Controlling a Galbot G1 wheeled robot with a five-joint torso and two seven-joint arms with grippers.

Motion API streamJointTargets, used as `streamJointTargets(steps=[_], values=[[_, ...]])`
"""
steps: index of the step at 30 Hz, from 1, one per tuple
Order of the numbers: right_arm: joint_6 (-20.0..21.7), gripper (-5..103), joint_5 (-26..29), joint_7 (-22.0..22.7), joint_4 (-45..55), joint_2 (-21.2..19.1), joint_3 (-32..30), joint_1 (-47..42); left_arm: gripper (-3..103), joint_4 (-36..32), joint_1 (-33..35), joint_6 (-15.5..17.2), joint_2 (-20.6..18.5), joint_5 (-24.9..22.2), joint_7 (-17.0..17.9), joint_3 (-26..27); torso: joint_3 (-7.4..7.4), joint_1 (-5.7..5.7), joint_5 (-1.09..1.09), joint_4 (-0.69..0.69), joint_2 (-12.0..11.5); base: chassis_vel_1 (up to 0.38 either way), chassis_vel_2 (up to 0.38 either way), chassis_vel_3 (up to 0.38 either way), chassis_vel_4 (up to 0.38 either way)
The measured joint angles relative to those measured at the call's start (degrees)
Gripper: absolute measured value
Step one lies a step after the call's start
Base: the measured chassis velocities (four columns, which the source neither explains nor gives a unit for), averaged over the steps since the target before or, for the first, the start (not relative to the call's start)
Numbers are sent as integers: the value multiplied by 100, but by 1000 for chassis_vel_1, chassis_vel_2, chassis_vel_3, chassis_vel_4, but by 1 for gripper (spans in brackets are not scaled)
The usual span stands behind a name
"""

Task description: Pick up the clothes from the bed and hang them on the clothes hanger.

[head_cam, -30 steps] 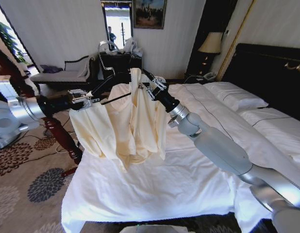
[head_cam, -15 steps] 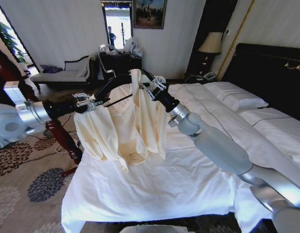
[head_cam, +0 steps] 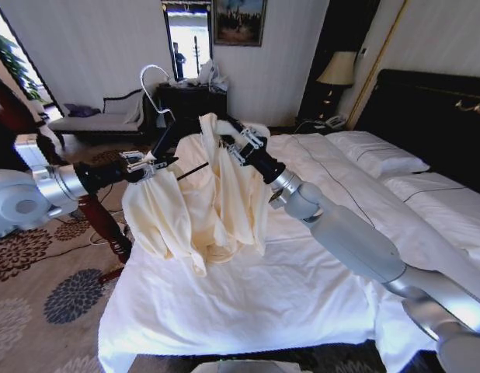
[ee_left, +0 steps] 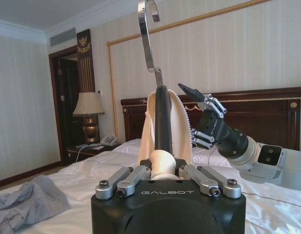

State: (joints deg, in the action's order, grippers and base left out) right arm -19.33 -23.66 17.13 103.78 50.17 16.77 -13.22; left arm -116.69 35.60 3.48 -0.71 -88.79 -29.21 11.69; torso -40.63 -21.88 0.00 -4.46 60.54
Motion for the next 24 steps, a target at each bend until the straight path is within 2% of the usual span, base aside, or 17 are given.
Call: streamJointTargets(steps=[2, 5, 7, 10, 13, 19, 21, 23, 24], values=[[17, 65, 6, -3, 0, -1, -4, 0, 18, -6, 5, 0, 9, 10, 6, -3, 0, 0, 0, 0, 0, 0, 0, 0, 0], [22, 70, 23, -16, 8, -23, -21, -15, 18, -6, 8, -4, 9, 24, 6, -6, 0, 0, 0, 1, 0, 0, 0, 0, 0], [27, 81, 90, -49, 22, -73, -68, -88, 18, 5, 8, -11, 6, 25, 7, -7, 0, 0, 0, 1, 0, 0, 0, 0, 0], [30, 86, 229, -107, 35, -139, -143, -206, 18, 12, 4, -19, -12, 25, 9, -6, 0, 0, 0, 0, 0, 0, 0, 0, 0], [48, 99, 419, -146, 84, -251, -208, -331, 18, 35, 4, -50, -22, 22, 26, -3, 0, 0, 1, 0, 0, 0, 0, 0, 0], [67, 100, 692, -148, 190, -432, -340, -466, 18, 82, -15, -89, -11, 4, 62, 21, 0, 0, 0, 1, 0, 0, 0, 0, 0], [98, 100, 1008, -157, 275, -583, -406, -564, 18, 119, -22, -109, -32, -26, 80, 32, 0, 0, 0, 1, 0, 0, 0, 0, 0], [234, 100, 1640, -173, 425, -799, -436, -725, 18, 144, -28, -140, -73, -52, 112, 41, 0, 0, 0, 1, 0, 0, 0, 0, 0], [234, 100, 1640, -173, 425, -799, -436, -725, 18, 144, -28, -140, -73, -52, 112, 41, 0, 0, 0, 1, 0, 0, 0, 0, 0]])
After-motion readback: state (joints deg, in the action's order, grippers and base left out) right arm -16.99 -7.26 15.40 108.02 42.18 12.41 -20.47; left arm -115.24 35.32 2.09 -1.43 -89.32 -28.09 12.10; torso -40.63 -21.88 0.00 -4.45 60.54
